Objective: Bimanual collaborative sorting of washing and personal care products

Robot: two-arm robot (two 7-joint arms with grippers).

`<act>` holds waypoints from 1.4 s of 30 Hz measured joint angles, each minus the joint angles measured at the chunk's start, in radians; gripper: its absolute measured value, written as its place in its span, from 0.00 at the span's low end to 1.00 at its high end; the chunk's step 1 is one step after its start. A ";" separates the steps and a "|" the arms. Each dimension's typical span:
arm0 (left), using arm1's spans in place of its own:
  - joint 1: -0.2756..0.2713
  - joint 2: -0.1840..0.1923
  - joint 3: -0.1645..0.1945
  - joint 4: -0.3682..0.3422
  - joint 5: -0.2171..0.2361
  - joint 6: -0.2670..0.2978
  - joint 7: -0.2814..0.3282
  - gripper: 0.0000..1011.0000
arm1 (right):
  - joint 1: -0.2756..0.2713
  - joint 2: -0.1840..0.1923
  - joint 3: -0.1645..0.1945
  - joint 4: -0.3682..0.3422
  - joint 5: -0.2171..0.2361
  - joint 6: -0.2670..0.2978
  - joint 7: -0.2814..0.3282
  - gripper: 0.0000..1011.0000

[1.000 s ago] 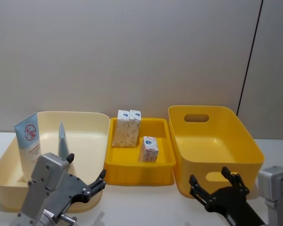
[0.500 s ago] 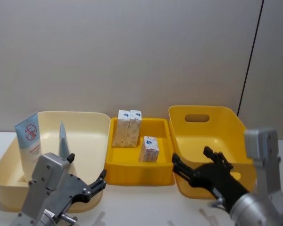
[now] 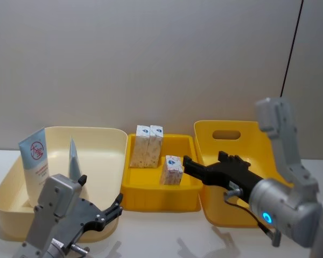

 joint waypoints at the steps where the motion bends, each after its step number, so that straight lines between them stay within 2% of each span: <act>1: 0.000 0.000 0.000 0.000 0.000 0.000 0.000 0.99 | 0.015 -0.006 -0.001 0.010 0.002 0.016 -0.003 0.99; 3: 0.000 0.000 0.000 0.000 0.000 0.000 0.000 0.99 | 0.037 -0.017 -0.004 0.025 0.004 0.044 -0.009 0.99; 5: 0.000 0.000 0.000 0.000 0.000 0.000 0.000 0.99 | 0.079 -0.039 -0.011 0.059 0.008 0.100 -0.021 0.99; 16: 0.000 0.000 0.000 0.000 0.000 0.000 0.000 0.99 | 0.195 -0.112 -0.031 0.174 0.007 0.225 -0.064 0.99; 30: 0.000 0.000 0.000 0.000 0.000 0.000 0.000 0.99 | 0.266 -0.181 -0.022 0.284 -0.014 0.294 -0.122 0.99; 42: 0.000 0.000 0.000 0.000 0.000 0.000 0.000 0.99 | 0.304 -0.208 -0.028 0.373 -0.039 0.303 -0.142 0.99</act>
